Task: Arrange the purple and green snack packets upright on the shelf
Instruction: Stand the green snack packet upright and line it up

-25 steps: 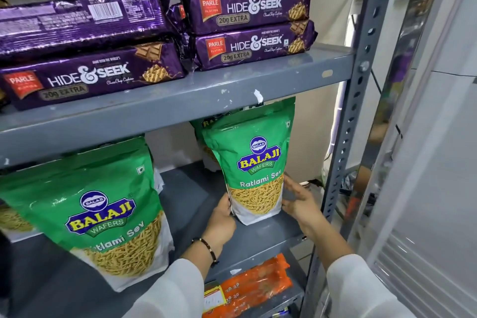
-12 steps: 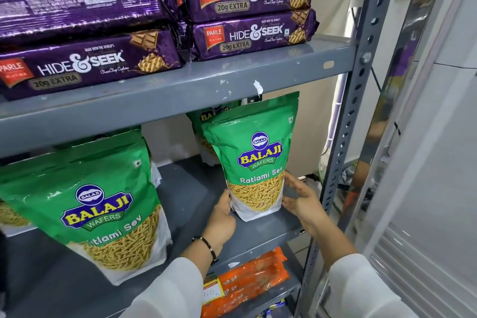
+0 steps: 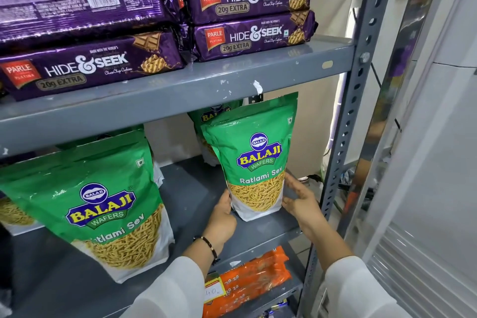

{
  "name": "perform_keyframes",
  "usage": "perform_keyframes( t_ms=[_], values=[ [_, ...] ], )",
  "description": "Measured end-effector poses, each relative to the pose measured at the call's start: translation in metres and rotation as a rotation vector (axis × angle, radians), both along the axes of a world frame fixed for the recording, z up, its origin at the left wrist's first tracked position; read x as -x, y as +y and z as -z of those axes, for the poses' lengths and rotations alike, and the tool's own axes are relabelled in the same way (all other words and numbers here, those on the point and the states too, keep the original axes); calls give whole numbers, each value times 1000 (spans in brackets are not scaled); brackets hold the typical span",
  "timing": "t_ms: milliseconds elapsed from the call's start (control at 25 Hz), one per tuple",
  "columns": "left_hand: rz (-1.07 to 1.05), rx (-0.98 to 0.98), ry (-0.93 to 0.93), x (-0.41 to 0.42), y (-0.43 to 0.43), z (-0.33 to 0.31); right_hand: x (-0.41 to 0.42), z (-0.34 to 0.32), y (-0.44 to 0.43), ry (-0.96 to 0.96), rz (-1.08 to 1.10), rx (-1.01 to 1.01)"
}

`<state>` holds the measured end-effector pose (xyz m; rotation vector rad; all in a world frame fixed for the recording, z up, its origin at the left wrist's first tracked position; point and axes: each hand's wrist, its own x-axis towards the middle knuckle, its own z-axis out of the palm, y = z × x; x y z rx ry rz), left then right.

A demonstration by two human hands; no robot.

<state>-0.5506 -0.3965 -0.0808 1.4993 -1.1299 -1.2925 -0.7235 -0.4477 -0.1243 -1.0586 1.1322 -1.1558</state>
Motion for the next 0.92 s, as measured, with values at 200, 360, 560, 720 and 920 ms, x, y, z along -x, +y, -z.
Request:
perform_keyframes(
  t_ms=[200, 360, 560, 720, 920],
  values=[
    [-17, -16, 79, 7, 6, -13, -2, -1, 3, -32, 25, -13],
    [-51, -8, 45, 7, 7, -10, -1, -3, 5, -22, 16, -24],
    [-13, -28, 25, 0, 7, -8, -8, -6, 6, -13, 46, -43],
    [39, -73, -59, -32, 3, -4, -36, -8, 28, 35, 386, 99],
    [43, 145, 111, -77, 41, -8, -101, -8, 61, -25, 255, 246]
  ],
)
